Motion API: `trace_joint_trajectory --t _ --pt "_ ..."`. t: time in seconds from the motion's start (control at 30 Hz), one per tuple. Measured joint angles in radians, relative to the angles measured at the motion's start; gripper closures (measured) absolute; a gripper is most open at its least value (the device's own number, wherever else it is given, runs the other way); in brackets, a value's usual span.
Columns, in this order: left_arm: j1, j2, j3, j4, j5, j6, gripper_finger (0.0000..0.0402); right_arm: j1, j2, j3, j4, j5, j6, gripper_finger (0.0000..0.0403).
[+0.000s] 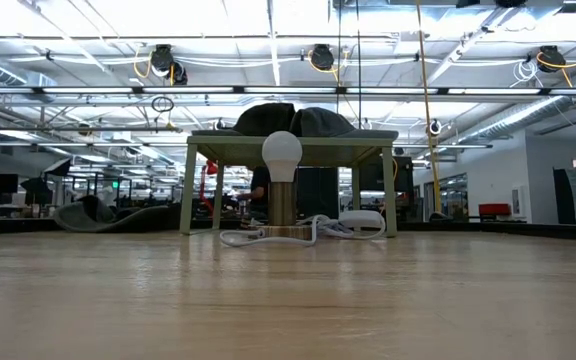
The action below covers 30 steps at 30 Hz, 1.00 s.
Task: Pick & Place hat
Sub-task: Stack the gray cap on the other gray cap on the shelf
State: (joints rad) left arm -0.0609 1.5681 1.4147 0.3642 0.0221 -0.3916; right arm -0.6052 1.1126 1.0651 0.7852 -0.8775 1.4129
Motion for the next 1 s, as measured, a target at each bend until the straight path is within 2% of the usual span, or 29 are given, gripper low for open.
trace_joint_trajectory --t 0.27,0.63,1.0 --pt "-0.040 0.000 0.000 -0.029 0.014 -0.033 0.0293 -0.176 0.000 -0.061 0.000 -0.211 0.133 0.0399" --pt "-0.093 0.000 0.000 -0.078 0.014 -0.071 0.0293 -0.415 -0.001 -0.133 0.000 -0.231 0.122 0.0399" --pt "-0.106 0.000 0.000 -0.079 0.014 -0.080 0.0293 -0.535 -0.002 -0.241 0.004 -0.288 -0.001 0.0396"
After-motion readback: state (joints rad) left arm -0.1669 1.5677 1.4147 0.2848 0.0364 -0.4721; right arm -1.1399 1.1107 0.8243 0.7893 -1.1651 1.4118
